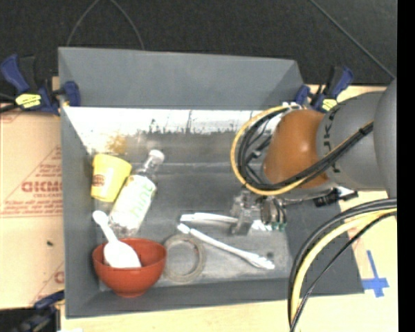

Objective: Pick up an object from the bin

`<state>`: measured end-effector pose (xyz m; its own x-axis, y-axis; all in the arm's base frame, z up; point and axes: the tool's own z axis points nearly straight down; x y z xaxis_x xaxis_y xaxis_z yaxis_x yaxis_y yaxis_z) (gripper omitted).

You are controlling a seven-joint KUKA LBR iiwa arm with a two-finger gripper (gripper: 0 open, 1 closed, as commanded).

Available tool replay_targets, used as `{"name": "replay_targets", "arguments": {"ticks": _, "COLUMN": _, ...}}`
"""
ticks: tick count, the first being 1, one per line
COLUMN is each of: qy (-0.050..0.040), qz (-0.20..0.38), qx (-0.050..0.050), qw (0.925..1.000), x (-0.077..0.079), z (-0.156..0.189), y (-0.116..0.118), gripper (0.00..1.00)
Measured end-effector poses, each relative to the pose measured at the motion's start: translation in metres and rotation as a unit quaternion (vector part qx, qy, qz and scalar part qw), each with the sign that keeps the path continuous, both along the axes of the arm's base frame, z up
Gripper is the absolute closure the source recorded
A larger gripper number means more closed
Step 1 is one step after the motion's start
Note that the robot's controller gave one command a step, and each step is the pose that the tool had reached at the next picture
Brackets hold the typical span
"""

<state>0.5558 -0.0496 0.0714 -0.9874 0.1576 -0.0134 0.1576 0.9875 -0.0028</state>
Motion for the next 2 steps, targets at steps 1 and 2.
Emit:
{"name": "replay_targets", "arguments": {"ticks": 1, "qy": 0.0000, "qz": 0.000, "qx": 0.000, "qw": 1.0000, "x": 0.0001, "z": 0.0000, "y": 0.0000, "gripper": 1.00}}
{"name": "replay_targets", "arguments": {"ticks": 2, "qy": 0.0000, "qz": 0.000, "qx": 0.000, "qw": 1.0000, "x": 0.0001, "z": 0.0000, "y": 0.0000, "gripper": 1.00}}
